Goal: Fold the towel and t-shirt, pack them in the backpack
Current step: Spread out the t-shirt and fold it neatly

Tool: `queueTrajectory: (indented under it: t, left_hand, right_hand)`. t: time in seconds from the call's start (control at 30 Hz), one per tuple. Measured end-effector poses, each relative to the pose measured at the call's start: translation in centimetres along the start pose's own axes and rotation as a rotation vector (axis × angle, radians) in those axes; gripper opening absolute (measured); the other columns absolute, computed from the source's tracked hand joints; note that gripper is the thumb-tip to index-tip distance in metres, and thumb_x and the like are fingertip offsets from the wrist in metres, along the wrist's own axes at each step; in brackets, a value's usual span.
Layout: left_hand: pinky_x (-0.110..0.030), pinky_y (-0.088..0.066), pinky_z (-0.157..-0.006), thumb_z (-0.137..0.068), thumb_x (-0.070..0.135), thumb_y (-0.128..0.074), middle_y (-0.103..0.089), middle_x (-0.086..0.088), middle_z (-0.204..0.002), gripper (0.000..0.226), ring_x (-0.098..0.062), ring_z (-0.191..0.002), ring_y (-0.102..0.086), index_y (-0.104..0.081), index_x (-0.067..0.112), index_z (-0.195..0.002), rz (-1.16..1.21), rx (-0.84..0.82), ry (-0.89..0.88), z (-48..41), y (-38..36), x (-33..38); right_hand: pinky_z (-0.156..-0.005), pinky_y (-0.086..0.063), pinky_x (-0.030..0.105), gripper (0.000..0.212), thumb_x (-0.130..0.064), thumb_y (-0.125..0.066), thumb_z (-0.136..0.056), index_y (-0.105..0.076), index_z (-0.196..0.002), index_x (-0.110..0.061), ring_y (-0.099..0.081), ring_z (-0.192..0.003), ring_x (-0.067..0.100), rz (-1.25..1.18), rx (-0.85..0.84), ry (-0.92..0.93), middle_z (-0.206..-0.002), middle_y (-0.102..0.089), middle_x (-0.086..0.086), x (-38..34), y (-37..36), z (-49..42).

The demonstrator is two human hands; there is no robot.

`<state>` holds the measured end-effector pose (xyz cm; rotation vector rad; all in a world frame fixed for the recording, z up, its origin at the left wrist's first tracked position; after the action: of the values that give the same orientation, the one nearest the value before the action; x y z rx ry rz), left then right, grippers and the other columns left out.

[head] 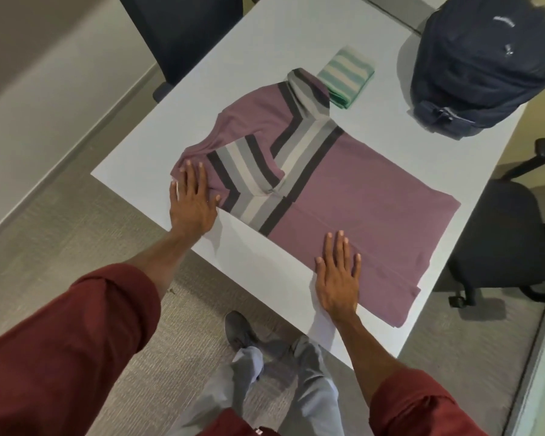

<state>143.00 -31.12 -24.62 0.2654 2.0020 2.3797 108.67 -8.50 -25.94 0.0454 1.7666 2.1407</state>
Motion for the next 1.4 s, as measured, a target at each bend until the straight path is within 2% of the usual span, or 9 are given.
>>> queueTrajectory:
  t: [0.2, 0.33, 0.67, 0.8, 0.97, 1.07, 1.17, 1.27, 1.4]
  left_hand:
    - [-0.057, -0.015, -0.132, -0.115, 0.049, -0.023, 0.007, -0.012, -0.179, 0.072, -0.032, -0.166, -0.001, 0.006, 0.015, -0.171, 0.041, -0.010, 0.009, 4.9, -1.0, 5.8]
    - [-0.056, -0.017, -0.133, -0.115, 0.050, -0.019, 0.003, -0.011, -0.180, 0.070, -0.029, -0.166, -0.002, 0.001, 0.015, -0.172, 0.046, -0.010, -0.098, 7.8, -1.8, 11.9]
    - [-0.057, -0.015, -0.133, -0.110, 0.063, -0.010, 0.013, -0.005, -0.179, 0.075, -0.026, -0.166, 0.010, 0.011, 0.024, -0.171, 0.096, -0.201, -0.027, 17.8, -6.3, 26.3]
    - [-0.059, -0.014, -0.132, -0.109, 0.070, -0.025, 0.016, -0.006, -0.179, 0.081, -0.032, -0.165, 0.009, 0.016, 0.034, -0.169, 0.127, -0.226, 0.029, 19.5, -8.0, 31.3]
    - [-0.060, -0.001, -0.129, -0.091, 0.094, -0.026, 0.029, -0.004, -0.175, 0.104, -0.031, -0.163, 0.022, 0.029, 0.042, -0.163, 0.142, -0.304, 0.142, 19.2, -8.7, 32.3]
    - [-0.061, 0.003, -0.129, -0.086, 0.099, -0.023, 0.032, -0.003, -0.174, 0.108, -0.030, -0.163, 0.023, 0.032, 0.044, -0.160, 0.119, -0.343, 0.174, 19.0, -8.5, 31.6]
    - [-0.059, 0.005, -0.129, -0.085, 0.100, -0.019, 0.031, -0.006, -0.174, 0.109, -0.032, -0.163, 0.021, 0.032, 0.041, -0.161, 0.106, -0.361, 0.206, 19.1, -8.3, 32.2]
    - [-0.058, 0.005, -0.131, -0.090, 0.095, -0.014, 0.027, -0.006, -0.176, 0.102, -0.031, -0.164, 0.017, 0.030, 0.039, -0.163, 0.127, -0.279, 0.251, 20.4, -7.9, 33.3]
    - [-0.057, 0.004, -0.131, -0.100, 0.084, -0.015, 0.028, -0.003, -0.175, 0.088, -0.028, -0.165, 0.016, 0.029, 0.041, -0.163, 0.222, -0.180, 0.357, 24.4, -7.1, 36.2]
  right_hand:
    - [-0.134, -0.009, 0.060, 0.066, -0.049, -0.016, -0.116, 0.005, -0.173, -0.023, 0.008, -0.168, 0.020, -0.029, 0.012, -0.104, -0.181, 0.012, -0.002, 9.4, 0.8, 4.9]
    - [-0.134, -0.010, 0.058, 0.066, -0.049, -0.013, -0.117, 0.008, -0.173, -0.021, 0.008, -0.167, 0.019, -0.013, -0.004, -0.127, -0.181, 0.012, 0.000, 13.2, 0.8, 6.4]
    - [-0.133, -0.016, 0.059, 0.070, -0.050, -0.021, -0.115, -0.003, -0.174, -0.016, -0.004, -0.168, 0.026, 0.043, -0.097, 0.063, -0.182, 0.000, 0.008, 18.8, 2.1, 8.1]
    - [-0.134, -0.004, 0.056, 0.073, -0.052, -0.024, -0.115, 0.005, -0.173, -0.019, 0.009, -0.167, 0.021, 0.060, -0.126, 0.126, -0.181, 0.011, 0.003, 21.2, 2.5, 8.8]
    - [-0.133, 0.002, 0.054, 0.074, -0.056, -0.021, -0.114, 0.005, -0.173, -0.018, 0.012, -0.167, 0.019, 0.041, -0.159, 0.152, -0.181, 0.014, 0.001, 23.8, 2.7, 9.5]
    - [-0.134, -0.004, 0.056, 0.075, -0.056, -0.023, -0.114, 0.003, -0.173, -0.018, 0.008, -0.167, 0.020, 0.006, -0.161, 0.185, -0.181, 0.010, 0.001, 23.2, 3.0, 9.5]
    - [-0.133, -0.006, 0.057, 0.075, -0.054, -0.026, -0.114, -0.004, -0.173, -0.014, 0.001, -0.168, 0.023, 0.003, -0.176, 0.224, -0.181, 0.003, 0.005, 23.5, 3.3, 9.2]
    - [-0.133, -0.001, 0.058, 0.070, -0.051, -0.025, -0.115, -0.016, -0.172, -0.012, -0.008, -0.167, 0.025, -0.001, -0.163, 0.289, -0.180, -0.009, 0.008, 22.8, 4.6, 8.3]
    - [-0.131, 0.006, 0.057, 0.071, -0.051, -0.010, -0.113, -0.014, -0.172, -0.013, -0.007, -0.167, 0.024, -0.002, -0.154, 0.408, -0.180, -0.011, 0.007, 23.3, 7.7, 6.8]
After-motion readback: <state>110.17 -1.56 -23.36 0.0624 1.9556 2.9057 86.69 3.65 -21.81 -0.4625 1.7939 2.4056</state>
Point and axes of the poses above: each hand's wrist, its own z-axis away from the middle knuckle, its own y-axis out of the back of the hand, x = y × z, the point moved 10 cm from there along -z, towards the middle knuckle
